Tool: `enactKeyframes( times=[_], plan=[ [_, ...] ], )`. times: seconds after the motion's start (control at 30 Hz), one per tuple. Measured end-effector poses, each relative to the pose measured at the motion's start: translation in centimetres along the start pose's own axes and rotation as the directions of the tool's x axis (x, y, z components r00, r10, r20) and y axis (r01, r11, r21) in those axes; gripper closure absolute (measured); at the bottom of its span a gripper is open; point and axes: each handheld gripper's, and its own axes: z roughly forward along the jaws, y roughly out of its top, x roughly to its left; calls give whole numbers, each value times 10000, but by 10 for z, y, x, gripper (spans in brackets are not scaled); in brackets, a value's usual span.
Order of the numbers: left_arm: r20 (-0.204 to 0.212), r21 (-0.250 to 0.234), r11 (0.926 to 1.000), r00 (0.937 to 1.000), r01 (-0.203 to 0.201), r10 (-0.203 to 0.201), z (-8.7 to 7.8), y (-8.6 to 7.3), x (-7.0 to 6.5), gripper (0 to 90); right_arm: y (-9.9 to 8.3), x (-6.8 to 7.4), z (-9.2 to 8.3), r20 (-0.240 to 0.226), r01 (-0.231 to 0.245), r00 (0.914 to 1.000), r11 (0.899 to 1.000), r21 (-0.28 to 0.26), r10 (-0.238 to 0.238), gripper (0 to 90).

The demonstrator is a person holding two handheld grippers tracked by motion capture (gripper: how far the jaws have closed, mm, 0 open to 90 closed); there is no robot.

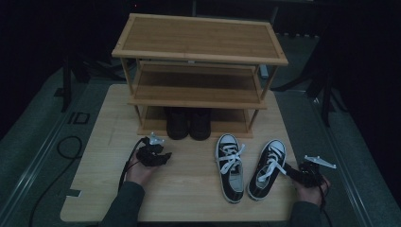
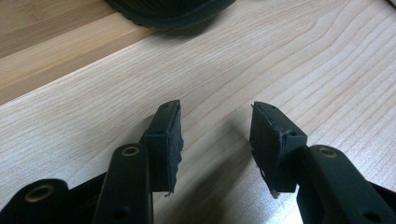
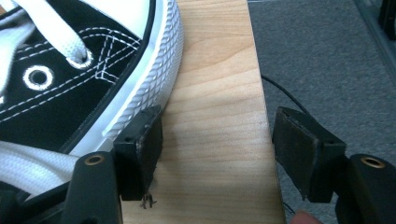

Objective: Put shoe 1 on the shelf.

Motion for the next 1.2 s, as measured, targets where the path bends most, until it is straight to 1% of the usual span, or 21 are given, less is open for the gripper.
enactKeyframes(
  times=[0.03, 0.07, 0.17, 0.2, 0.3, 0.37, 0.4, 0.47, 0.57, 0.7, 0.73, 0.8, 0.93, 1.0, 1.07, 1.17, 1.2],
  plan=[
    [28, -108, 9999, 10000, 84, -84, 0, -1, 0, 536, 1, 1, -2, 23, -8, 10000, 10000, -85, 8, 343],
    [29, -146, 9999, 10000, 83, -83, 0, -2, 0, 536, 2, 2, -5, 12, 31, 10000, 9996, -285, -31, 346],
    [53, -229, 9997, 10000, 67, -66, 0, -3, 0, 534, 5, 5, -12, -2, 135, 9999, 9982, -583, -135, 359],
    [60, -252, 9997, 10000, 64, -63, 0, -3, 0, 534, 8, 8, -15, -91, 210, 9997, 9975, -669, -216, 362],
    [108, -320, 9994, 9999, 94, -91, 0, -4, 1, 534, 14, 15, -22, -154, 556, 9982, 9945, -883, -572, 404],
    [114, -370, 9992, 9999, 118, -114, 0, -5, 1, 533, 18, 20, -26, -85, 768, 9969, 9939, -793, -777, 458],
    [103, -371, 9992, 9999, 117, -113, 0, -5, 1, 532, 18, 21, -28, -174, 895, 9957, 9929, -780, -911, 518],
    [84, -375, 9993, 9999, 64, -61, 0, -5, 1, 525, 17, 22, -28, -330, 973, 9945, 9928, -699, -998, 590],
    [67, -400, 9992, 10000, 57, -54, 0, -6, 0, 523, 16, 21, -31, -469, 1104, 9925, 9923, -570, -1131, 713],
    [-4, -375, 9993, 10000, -43, 42, 0, -5, -1, 523, 15, 19, -32, -480, 1325, 9897, 9900, -492, -1349, 872],
    [4, -372, 9993, 10000, -48, 48, 0, -5, -1, 521, 16, 18, -31, -472, 1363, 9893, 9896, -453, -1384, 898],
    [41, -397, 9992, 10000, -16, 18, 0, -5, 0, 518, 17, 17, -26, -461, 1373, 9893, 9901, -284, -1385, 900],
    [166, -465, 9989, 9998, 111, -104, 0, -6, 1, 518, 20, 15, -16, -243, 1396, 9899, 9902, 21, -1395, 900],
    [178, -475, 9988, 9998, 126, -118, 0, -6, 1, 518, 22, 13, -10, -157, 1315, 9912, 9911, 193, -1312, 900],
    [166, -475, 9988, 9998, 114, -106, 0, -6, 1, 518, 24, 11, -4, -147, 1242, 9922, 9918, 294, -1238, 900],
    [217, -500, 9986, 9996, 175, -165, 0, -6, 2, 518, 26, 10, 0, -138, 1301, 9914, 9912, 234, -1298, 900],
    [223, -504, 9986, 9996, 178, -167, 0, -6, 2, 518, 27, 11, 2, -114, 1280, 9917, 9914, 289, -1277, 900]
  ],
)
